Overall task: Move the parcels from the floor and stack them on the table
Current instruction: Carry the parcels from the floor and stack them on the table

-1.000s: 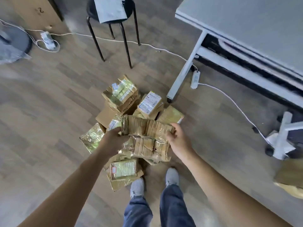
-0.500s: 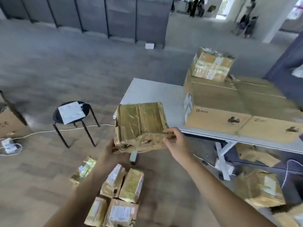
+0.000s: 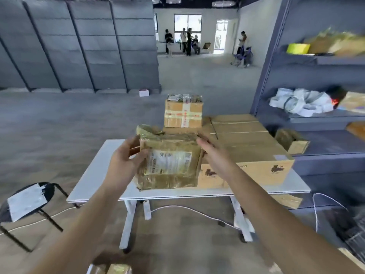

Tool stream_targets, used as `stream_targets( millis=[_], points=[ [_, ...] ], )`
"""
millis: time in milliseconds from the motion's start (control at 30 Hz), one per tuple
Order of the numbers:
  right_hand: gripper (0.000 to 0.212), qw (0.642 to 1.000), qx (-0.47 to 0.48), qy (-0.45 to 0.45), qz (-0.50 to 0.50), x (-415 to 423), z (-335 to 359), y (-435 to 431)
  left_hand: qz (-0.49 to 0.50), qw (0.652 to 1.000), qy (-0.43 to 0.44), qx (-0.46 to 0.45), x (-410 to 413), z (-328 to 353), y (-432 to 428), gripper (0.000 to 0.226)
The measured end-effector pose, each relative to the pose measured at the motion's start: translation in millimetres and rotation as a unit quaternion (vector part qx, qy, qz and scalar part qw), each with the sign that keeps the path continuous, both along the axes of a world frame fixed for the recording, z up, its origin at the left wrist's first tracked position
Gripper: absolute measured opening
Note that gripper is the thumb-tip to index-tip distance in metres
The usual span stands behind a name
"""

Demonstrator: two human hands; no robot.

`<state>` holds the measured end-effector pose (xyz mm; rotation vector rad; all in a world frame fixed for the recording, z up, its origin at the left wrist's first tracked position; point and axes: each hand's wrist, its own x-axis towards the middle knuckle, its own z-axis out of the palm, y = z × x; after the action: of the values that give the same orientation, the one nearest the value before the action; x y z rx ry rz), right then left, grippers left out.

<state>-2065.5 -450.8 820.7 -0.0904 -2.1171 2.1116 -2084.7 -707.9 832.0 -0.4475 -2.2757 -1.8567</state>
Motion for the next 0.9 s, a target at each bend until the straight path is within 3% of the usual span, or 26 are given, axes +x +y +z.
stream_targets(
  millis=[100, 267, 400, 500, 633, 800, 833, 900],
  points=[
    [0.026, 0.999, 0.035, -0.002, 0.004, -1, 13, 49, 0.098, 0.995, -0.007, -0.017, -14, 10, 53, 0.011],
    [0.041, 0.994, 0.085, -0.019, -0.071, -16, 19, 110, 0.104, 0.993, -0.046, -0.038, -39, 17, 116, 0.017],
    [0.011, 0.991, 0.108, -0.038, -0.074, -28, 15, 144, 0.086, 0.993, -0.052, -0.061, -61, 18, 157, 0.019],
    [0.008, 0.985, 0.129, -0.036, -0.105, -41, 15, 169, 0.081, 0.993, -0.070, -0.055, -86, 14, 187, 0.023],
    [0.008, 0.971, 0.185, -0.055, -0.140, -66, 17, 212, 0.040, 0.994, -0.091, -0.038, -122, 9, 234, 0.021],
    [0.051, 0.967, 0.193, -0.060, -0.153, -111, 26, 268, -0.058, 0.995, -0.064, -0.041, -177, 4, 291, 0.009],
    [0.057, 0.963, 0.206, -0.073, -0.157, -120, 29, 278, -0.095, 0.993, -0.069, -0.027, -191, 3, 301, 0.020],
    [0.044, 0.944, 0.263, -0.102, -0.169, -140, 34, 297, -0.170, 0.982, -0.077, -0.010, -215, 4, 318, 0.041]
  ],
)
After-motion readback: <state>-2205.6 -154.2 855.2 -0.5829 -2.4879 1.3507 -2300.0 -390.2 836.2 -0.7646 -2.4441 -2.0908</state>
